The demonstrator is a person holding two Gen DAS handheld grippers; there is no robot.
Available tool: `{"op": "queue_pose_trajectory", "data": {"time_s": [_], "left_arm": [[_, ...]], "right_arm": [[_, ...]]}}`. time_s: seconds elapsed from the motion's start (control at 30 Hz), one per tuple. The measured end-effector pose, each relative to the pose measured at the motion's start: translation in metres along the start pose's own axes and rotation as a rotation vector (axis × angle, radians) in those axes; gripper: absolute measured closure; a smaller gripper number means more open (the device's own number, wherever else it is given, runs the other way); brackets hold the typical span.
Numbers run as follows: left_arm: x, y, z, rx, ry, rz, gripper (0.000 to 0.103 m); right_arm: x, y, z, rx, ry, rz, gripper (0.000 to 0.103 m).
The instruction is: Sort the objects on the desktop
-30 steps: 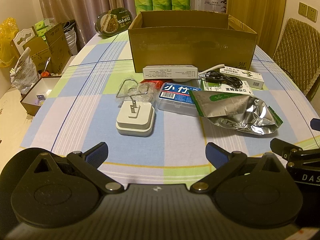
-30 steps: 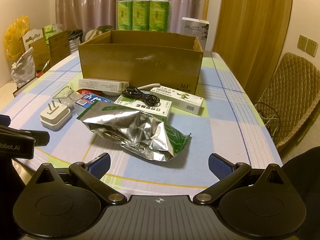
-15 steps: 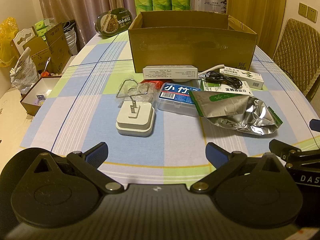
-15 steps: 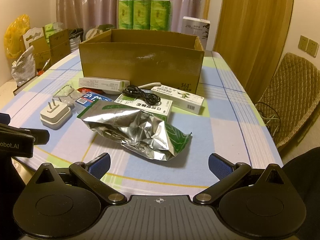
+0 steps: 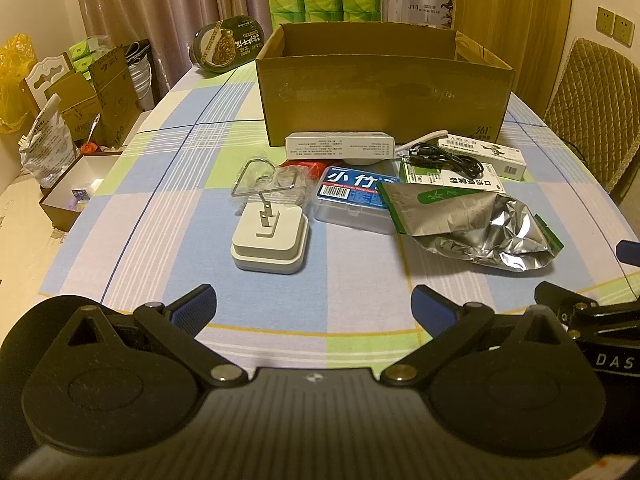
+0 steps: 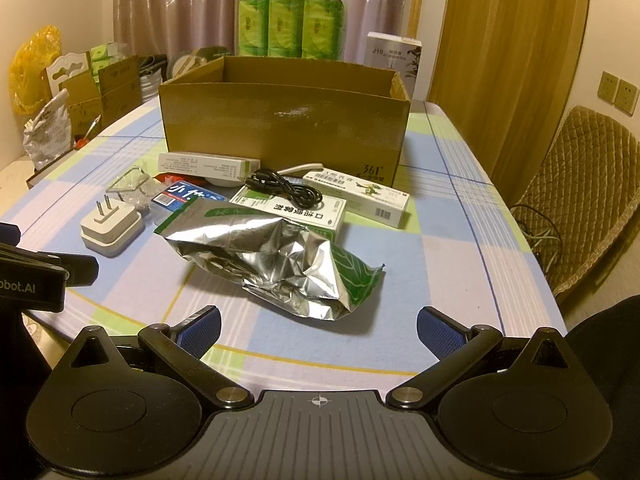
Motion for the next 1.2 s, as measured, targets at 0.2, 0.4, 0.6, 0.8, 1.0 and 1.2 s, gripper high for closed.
{"op": "queue_pose_trajectory", "data": {"time_s": [0.2,0.4,0.6,0.8,1.0,1.2], "left_arm": [[0.001,0.000,-0.001,-0.004,0.000,0.000,0.001],[0.007,-0.004,-0.001,-0.017,-0.021,-0.011,0.001],[0.016,-0.010,0.002,-0.049,-0.043,-0.028,0.001],[0.030,-0.013,-0.003,-0.158,0.045,-0.044,0.001],[0.045,-0.016,-0.011,-0.220,0.166,-0.070,0.001],[0.051,-0.010,-0.018,-0.232,0.408,-0.086,0.001]], "right_arm": [[0.000,0.000,-0.001,0.000,0.004,0.001,0.002],[0.003,0.000,-0.004,0.004,0.013,-0.002,0.002],[0.013,0.000,-0.005,0.010,-0.004,-0.012,0.002],[0.024,0.001,-0.001,0.053,-0.066,-0.036,0.002],[0.035,0.010,0.013,0.111,-0.248,-0.055,0.002],[0.046,0.022,0.020,0.156,-0.453,-0.057,0.002]]}}
Point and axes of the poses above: each gripper's, at about its wrist camera, not at the fingertips, and y roughly the way its jaws point, z to its left, x to its top, the point moved 9 cm from there along y, roughly the way its jaws point, and after that the axes turned 7 degrees about -y, right-handed, at the moved point
